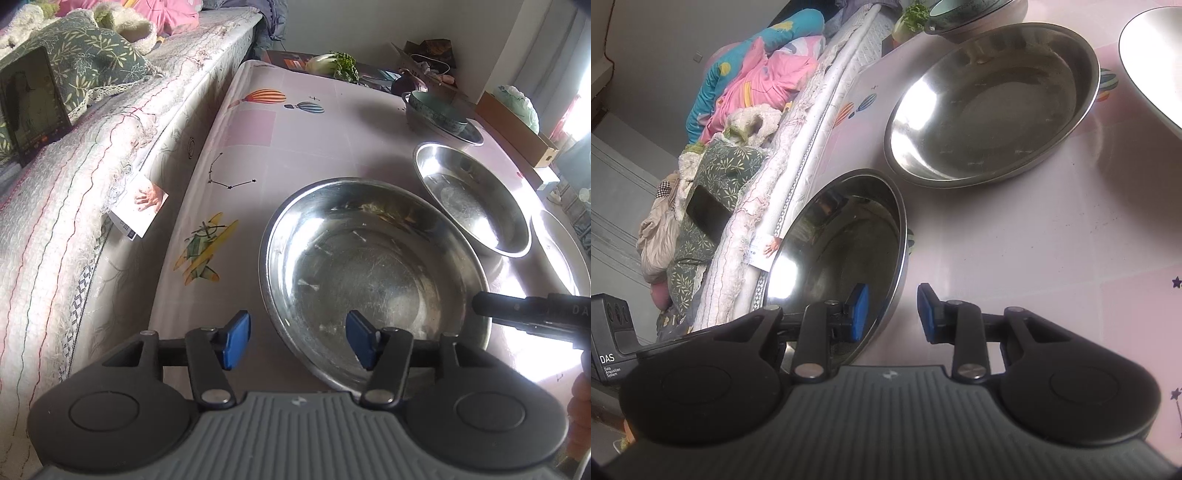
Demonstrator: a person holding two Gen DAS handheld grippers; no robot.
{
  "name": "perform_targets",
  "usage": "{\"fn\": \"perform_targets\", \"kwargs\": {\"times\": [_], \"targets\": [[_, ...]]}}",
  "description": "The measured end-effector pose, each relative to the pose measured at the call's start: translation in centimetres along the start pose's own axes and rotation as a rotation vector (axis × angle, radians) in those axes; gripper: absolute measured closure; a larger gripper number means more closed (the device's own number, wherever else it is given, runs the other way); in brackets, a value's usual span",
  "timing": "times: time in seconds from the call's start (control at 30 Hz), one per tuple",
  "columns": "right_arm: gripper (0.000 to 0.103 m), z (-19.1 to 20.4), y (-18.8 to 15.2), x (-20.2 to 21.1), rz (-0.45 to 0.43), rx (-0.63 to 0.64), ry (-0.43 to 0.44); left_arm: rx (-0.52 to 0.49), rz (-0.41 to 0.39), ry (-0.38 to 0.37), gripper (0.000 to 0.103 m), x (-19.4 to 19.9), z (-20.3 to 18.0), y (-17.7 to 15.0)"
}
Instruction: Organize plates and bowls
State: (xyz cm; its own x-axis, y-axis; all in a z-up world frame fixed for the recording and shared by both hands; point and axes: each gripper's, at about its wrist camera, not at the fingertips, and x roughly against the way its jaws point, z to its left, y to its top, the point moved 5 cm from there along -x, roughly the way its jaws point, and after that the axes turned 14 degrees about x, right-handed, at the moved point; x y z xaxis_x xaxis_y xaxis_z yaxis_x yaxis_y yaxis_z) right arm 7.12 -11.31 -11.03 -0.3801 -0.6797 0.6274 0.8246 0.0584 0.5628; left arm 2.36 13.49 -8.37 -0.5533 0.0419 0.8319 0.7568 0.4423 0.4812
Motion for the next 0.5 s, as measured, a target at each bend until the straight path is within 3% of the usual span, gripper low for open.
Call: {"fn": "perform_targets", "kwargs": {"times": [0.5], "targets": [[0.075,0.2,1.9,-2.0,-0.022,0.078,-0.082,-0.006,-0.046,0.043,0.042,-3.2,-0.8,1.9]]}}
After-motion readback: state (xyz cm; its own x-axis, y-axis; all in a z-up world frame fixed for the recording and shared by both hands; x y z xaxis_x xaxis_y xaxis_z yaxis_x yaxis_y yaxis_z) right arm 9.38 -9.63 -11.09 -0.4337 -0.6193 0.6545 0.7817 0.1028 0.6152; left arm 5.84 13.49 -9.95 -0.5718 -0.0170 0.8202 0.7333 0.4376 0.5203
